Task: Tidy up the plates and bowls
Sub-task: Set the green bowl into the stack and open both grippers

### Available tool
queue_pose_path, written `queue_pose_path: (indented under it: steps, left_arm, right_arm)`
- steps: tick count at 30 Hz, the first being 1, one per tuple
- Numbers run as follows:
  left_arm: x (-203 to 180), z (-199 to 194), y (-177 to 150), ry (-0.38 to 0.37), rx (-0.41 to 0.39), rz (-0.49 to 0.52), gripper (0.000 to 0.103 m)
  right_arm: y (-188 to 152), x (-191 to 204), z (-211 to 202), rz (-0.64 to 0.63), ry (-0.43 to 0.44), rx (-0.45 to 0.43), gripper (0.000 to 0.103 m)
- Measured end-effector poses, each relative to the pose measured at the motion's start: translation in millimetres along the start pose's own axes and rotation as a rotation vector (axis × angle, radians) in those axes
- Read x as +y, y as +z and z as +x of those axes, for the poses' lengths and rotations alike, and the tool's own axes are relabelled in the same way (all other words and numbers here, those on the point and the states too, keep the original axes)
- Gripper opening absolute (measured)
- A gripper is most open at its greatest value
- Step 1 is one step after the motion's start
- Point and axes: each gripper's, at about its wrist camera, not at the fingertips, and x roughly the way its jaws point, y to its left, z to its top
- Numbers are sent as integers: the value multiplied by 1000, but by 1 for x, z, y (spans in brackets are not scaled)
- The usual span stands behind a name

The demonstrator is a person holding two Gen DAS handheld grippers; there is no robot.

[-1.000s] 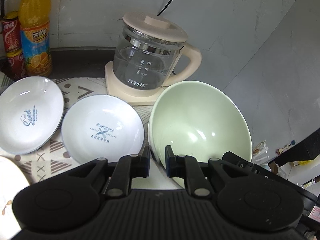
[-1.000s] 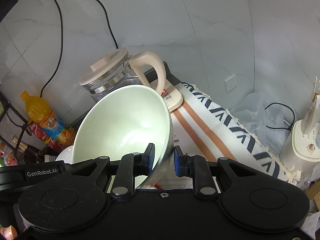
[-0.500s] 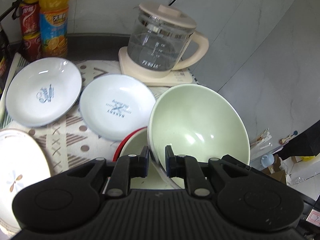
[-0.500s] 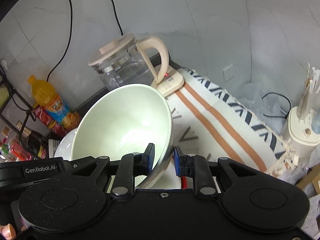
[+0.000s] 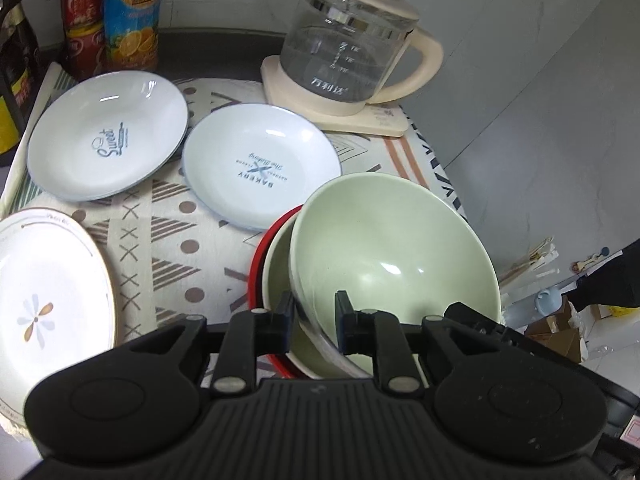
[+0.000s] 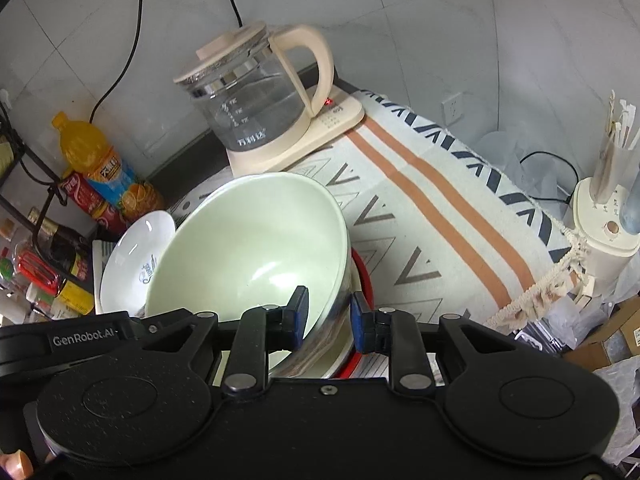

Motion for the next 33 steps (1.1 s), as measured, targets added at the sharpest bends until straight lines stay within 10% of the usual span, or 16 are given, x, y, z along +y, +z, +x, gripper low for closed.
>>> queue_pose_path:
  steps: [11, 33]
  left_arm:
    - [5, 5, -1, 19, 19, 6, 24]
    - [32, -28, -19, 66, -21, 12, 62]
  right_arm:
    - [-7, 4, 8, -54, -9, 10, 27]
    - [-36, 14, -7, -87, -38, 35, 64]
